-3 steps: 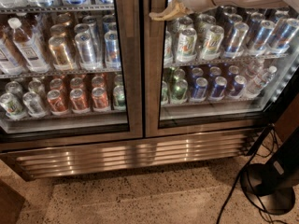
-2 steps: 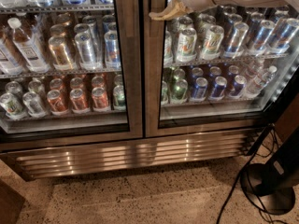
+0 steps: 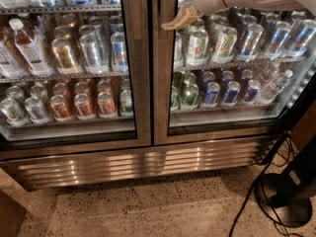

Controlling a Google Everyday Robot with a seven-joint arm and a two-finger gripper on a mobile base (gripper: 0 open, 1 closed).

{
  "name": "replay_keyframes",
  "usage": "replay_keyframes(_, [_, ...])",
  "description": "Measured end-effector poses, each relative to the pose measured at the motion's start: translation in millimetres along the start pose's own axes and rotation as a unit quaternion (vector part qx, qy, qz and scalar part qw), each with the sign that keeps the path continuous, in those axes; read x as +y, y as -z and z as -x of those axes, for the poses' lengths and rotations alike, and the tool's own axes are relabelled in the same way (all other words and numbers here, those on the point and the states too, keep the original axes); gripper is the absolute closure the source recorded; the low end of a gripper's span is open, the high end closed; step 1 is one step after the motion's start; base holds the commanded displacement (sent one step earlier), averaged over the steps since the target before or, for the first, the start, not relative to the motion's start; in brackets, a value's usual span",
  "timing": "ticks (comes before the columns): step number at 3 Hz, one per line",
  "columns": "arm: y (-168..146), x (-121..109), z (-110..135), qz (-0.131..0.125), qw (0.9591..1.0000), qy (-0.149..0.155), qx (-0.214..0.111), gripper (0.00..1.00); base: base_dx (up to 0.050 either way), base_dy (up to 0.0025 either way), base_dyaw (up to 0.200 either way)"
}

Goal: Open right fridge door

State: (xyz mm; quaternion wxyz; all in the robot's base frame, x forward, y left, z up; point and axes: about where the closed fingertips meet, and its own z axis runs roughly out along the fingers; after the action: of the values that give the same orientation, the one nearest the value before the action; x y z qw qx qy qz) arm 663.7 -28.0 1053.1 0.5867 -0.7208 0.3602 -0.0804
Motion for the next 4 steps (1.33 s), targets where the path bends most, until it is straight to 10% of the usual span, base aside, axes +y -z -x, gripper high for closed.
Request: replay_keyframes(4, [-6.5, 15.2, 4.3, -0.003, 0.9999, -0.004, -0.016, 0.00, 0.000, 0.00000, 0.000])
